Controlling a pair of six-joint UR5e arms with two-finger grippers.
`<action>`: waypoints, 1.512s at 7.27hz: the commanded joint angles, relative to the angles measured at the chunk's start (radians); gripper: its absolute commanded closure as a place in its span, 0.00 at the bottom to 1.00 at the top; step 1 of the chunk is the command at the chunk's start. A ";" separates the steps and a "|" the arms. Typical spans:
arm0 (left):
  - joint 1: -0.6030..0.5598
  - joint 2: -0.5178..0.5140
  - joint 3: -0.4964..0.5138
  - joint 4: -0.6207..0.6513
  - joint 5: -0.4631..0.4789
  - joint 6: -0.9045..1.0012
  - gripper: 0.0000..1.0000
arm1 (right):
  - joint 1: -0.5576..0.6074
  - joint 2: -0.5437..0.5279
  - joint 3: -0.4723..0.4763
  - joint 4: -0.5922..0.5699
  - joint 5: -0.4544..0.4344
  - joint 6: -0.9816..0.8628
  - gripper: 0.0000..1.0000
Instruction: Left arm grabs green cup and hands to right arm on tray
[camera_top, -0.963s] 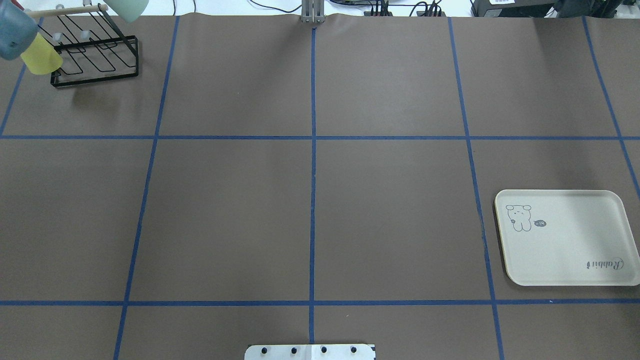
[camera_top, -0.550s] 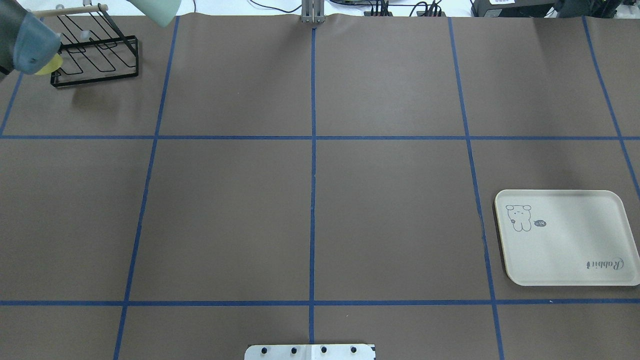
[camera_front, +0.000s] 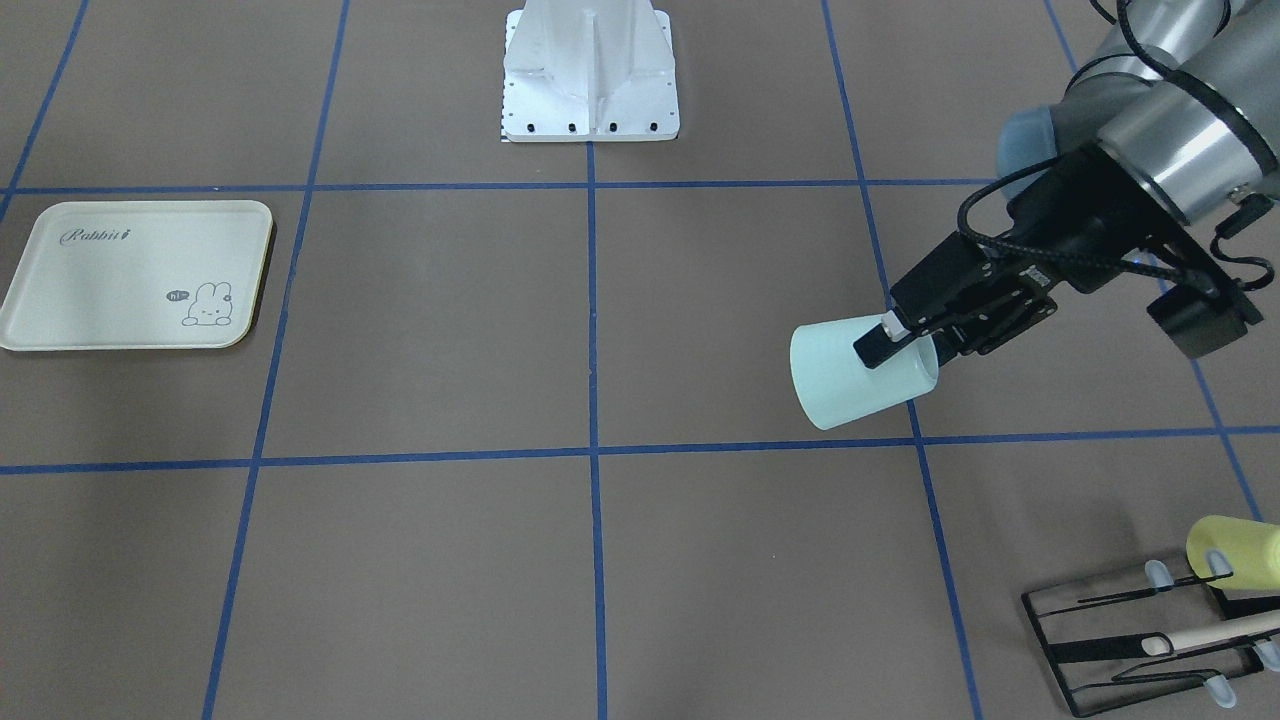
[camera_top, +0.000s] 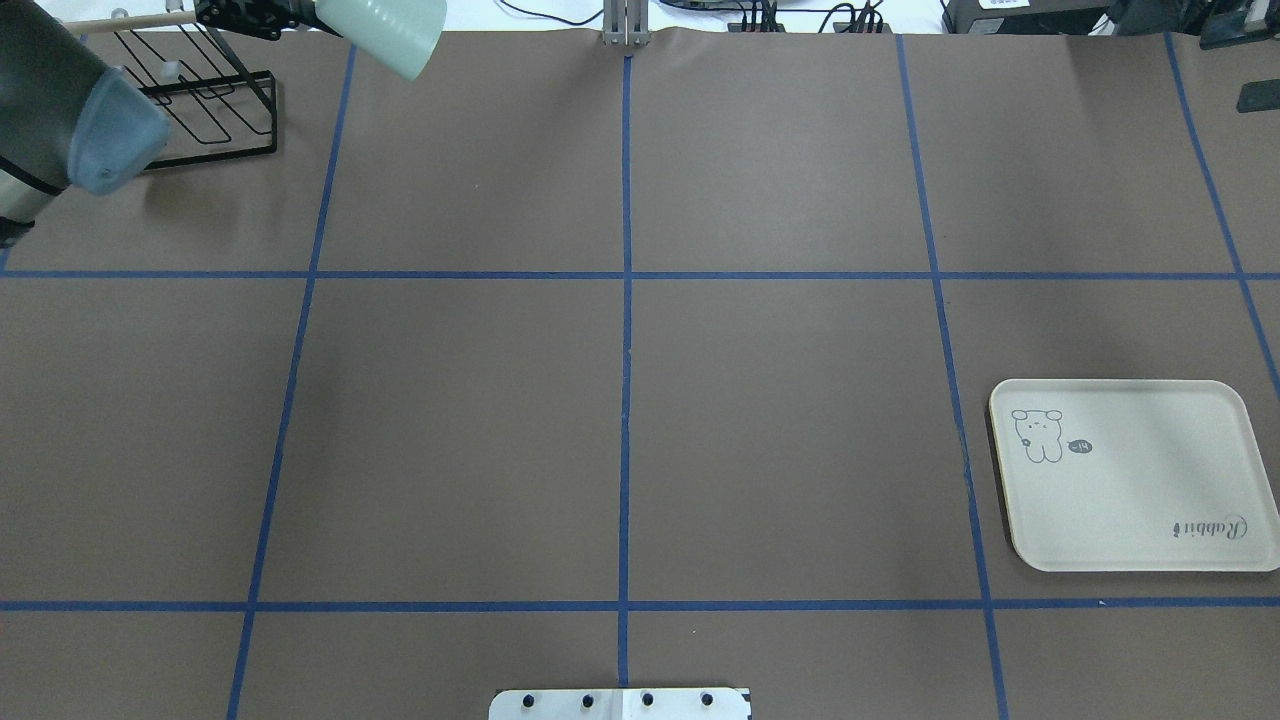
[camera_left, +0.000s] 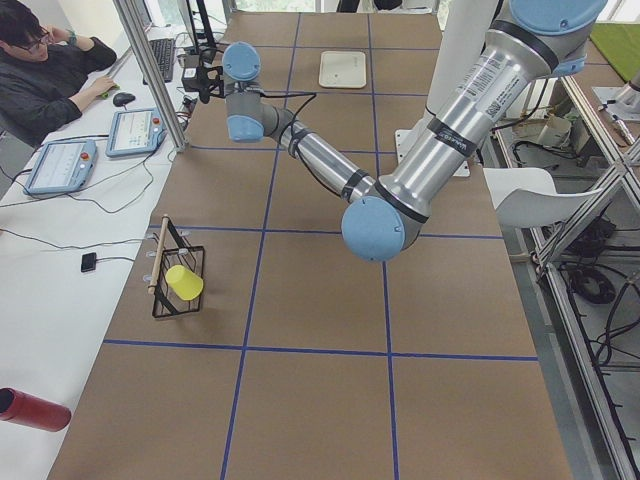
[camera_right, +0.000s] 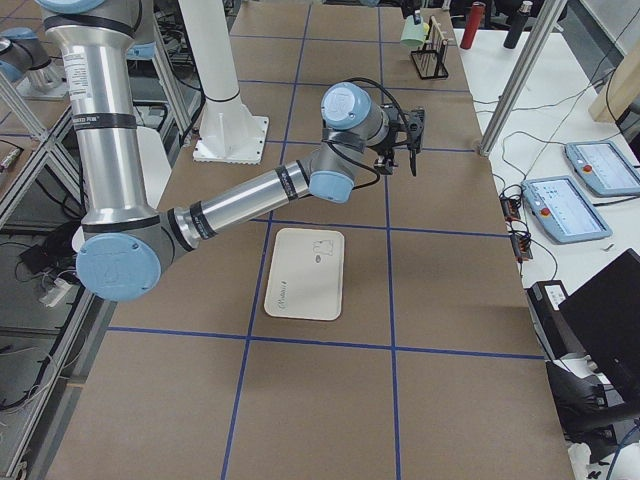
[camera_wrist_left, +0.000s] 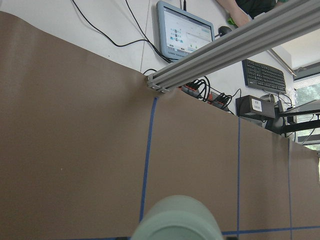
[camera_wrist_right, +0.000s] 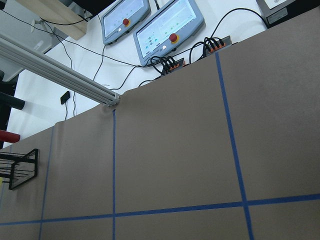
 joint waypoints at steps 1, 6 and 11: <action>0.051 0.000 -0.058 -0.034 -0.001 -0.133 0.76 | -0.087 0.009 -0.001 0.223 -0.118 0.209 0.01; 0.212 -0.012 -0.297 -0.031 -0.002 -0.378 0.74 | -0.424 0.012 -0.022 0.635 -0.555 0.383 0.01; 0.260 -0.014 -0.364 -0.026 -0.002 -0.431 0.74 | -0.759 0.126 -0.029 0.845 -0.876 0.382 0.01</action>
